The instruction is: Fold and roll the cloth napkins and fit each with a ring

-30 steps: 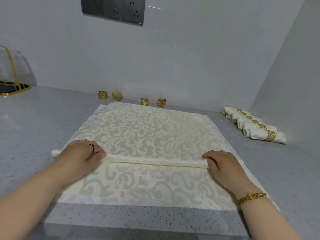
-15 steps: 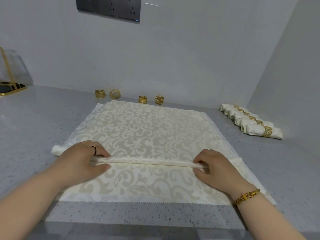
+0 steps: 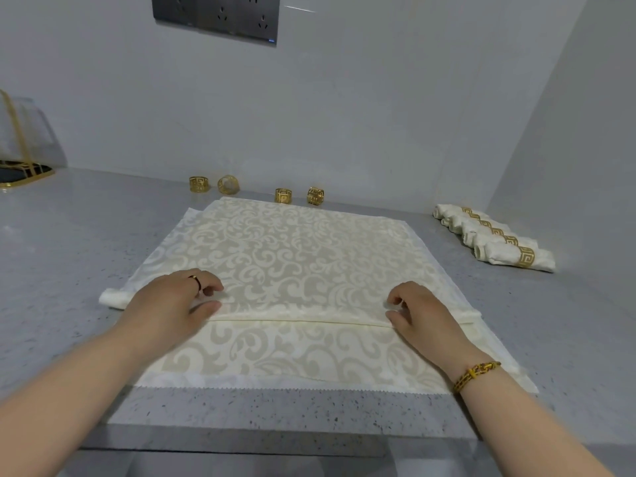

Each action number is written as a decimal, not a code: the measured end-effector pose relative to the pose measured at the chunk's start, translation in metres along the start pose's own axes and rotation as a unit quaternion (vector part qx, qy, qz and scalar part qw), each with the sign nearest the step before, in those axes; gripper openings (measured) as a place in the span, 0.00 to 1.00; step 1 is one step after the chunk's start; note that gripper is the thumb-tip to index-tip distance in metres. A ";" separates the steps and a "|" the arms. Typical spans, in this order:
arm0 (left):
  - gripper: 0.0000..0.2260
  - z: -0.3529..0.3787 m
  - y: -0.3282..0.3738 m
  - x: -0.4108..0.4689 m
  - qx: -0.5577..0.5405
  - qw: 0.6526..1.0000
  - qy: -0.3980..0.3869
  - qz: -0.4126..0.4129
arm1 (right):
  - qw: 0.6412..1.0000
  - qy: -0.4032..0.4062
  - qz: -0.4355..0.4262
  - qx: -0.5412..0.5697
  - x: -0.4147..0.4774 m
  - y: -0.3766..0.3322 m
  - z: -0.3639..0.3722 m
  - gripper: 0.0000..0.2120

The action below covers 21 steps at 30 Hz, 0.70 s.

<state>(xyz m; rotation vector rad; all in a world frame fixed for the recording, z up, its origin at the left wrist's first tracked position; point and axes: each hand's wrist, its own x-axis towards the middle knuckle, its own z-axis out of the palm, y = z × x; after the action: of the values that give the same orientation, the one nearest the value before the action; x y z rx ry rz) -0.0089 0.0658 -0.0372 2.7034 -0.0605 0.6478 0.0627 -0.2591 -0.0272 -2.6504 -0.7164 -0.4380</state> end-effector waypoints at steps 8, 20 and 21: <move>0.08 -0.011 -0.001 -0.007 -0.056 0.995 -0.075 0.033 | 0.997 -0.059 0.000 0.042 -0.010 0.006 -0.010 0.10; 0.08 -0.018 0.004 -0.021 -0.084 0.991 -0.106 -0.006 | 0.991 -0.093 0.080 0.052 -0.020 0.005 -0.028 0.09; 0.07 -0.018 0.005 -0.019 -0.085 0.991 -0.105 -0.018 | 0.993 -0.093 0.070 0.029 -0.017 0.005 -0.027 0.08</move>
<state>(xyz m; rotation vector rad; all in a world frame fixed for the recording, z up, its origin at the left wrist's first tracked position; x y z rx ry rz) -0.0343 0.0662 -0.0291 2.5897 -0.1149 0.3286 0.0456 -0.2814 -0.0113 -2.6889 -0.5814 -0.1299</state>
